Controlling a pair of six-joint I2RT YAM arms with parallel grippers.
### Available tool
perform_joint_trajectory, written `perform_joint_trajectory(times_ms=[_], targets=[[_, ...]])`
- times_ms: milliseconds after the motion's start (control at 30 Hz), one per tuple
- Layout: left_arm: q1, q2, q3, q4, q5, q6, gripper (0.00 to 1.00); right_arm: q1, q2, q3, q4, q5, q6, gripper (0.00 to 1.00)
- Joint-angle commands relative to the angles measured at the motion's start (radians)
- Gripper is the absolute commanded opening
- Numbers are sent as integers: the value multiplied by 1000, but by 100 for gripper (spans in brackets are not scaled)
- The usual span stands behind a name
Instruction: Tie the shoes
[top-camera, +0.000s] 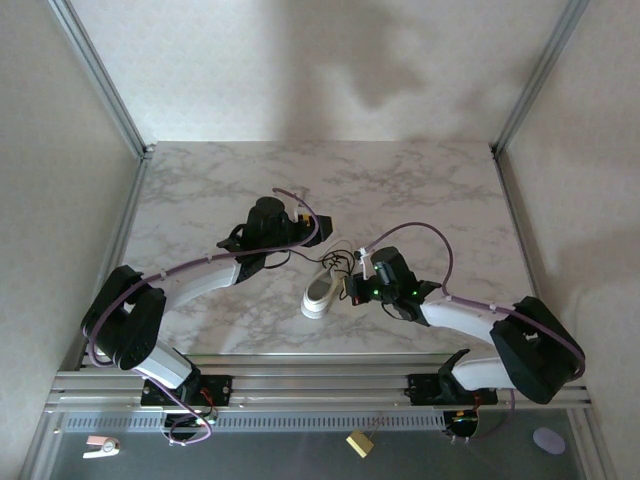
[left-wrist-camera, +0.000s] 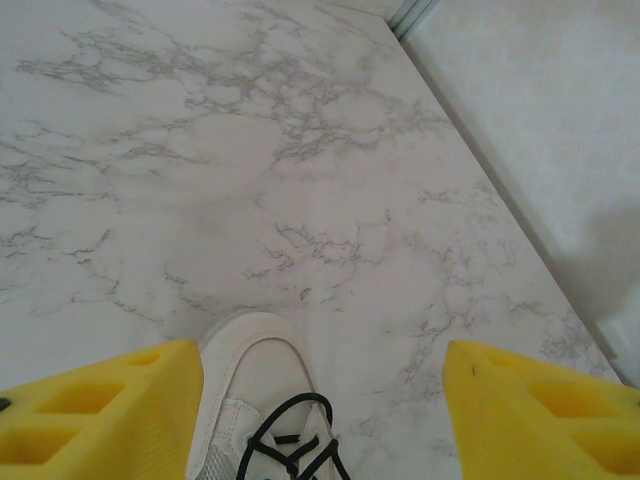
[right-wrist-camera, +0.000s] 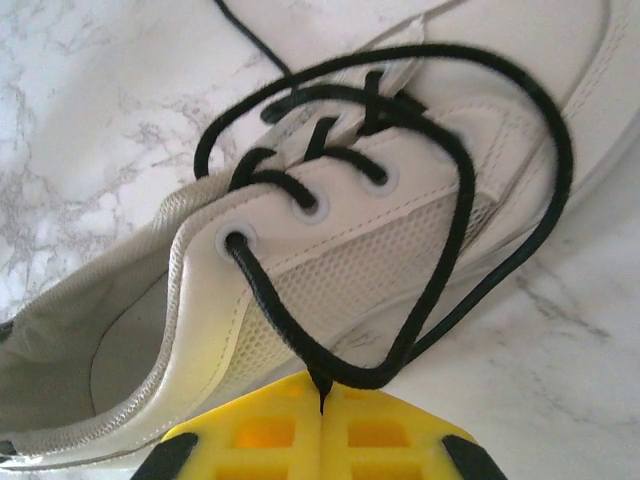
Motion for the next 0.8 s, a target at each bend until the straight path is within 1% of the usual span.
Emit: perform_joint_trajectory(times_ms=[0,200,367,400,567,633,767], targets=[[-9,-27,20,-7,-10,15,65,4,-36,-34,41,57,-9,0],[-9,-25,20,-1,0,9,63,4,-7,-33,118,60,26,0],[-9,-26,13,2,11,-2,63,4,36,-40,273,31,58,0],[-9,-27,11,1,14,-6,63,4,42,-62,301,27,61,0],[-9,-28,-1,41,24,-29,63,4,76,-71,406,27,45,0],[-7,-29,-7,55,32,-43,64,4,87,-62,411,33,29,0],[-6,-31,-15,65,37,-56,65,4,87,-59,366,39,-2,0]])
